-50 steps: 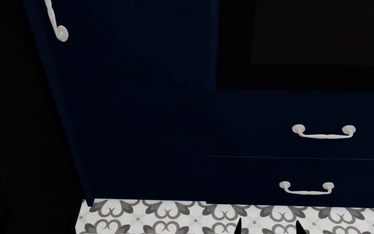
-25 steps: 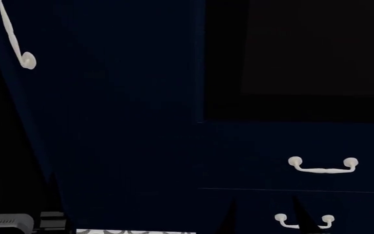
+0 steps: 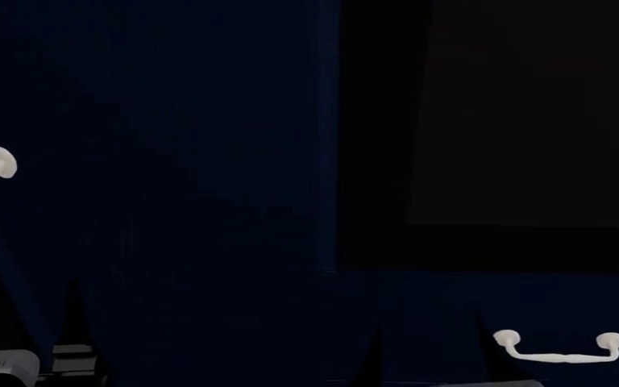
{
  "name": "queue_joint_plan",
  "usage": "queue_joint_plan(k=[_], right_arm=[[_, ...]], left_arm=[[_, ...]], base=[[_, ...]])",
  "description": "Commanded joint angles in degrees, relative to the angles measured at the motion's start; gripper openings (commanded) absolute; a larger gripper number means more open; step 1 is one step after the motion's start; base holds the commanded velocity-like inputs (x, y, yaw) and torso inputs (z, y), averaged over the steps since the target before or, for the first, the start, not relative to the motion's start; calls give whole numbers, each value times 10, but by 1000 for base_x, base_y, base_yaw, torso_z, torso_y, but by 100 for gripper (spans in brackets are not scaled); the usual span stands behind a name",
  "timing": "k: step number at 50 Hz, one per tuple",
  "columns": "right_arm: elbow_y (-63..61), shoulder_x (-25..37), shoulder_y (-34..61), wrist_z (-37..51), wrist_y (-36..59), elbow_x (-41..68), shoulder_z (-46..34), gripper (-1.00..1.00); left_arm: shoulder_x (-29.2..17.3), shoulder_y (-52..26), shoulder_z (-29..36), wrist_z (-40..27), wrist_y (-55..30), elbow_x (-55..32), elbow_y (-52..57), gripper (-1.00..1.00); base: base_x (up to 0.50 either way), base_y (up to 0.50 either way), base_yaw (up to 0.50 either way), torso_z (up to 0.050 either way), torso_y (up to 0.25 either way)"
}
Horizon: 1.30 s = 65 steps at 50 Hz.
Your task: Close the fridge door
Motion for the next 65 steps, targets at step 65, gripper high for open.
queue_joint_plan(k=[65], right_arm=[[-4,17,10,11,-17,11,-15,100]], left_arm=[[-111,84,-293,-149,-13,-55,-6,100]], base=[[310,132,0,0,0]])
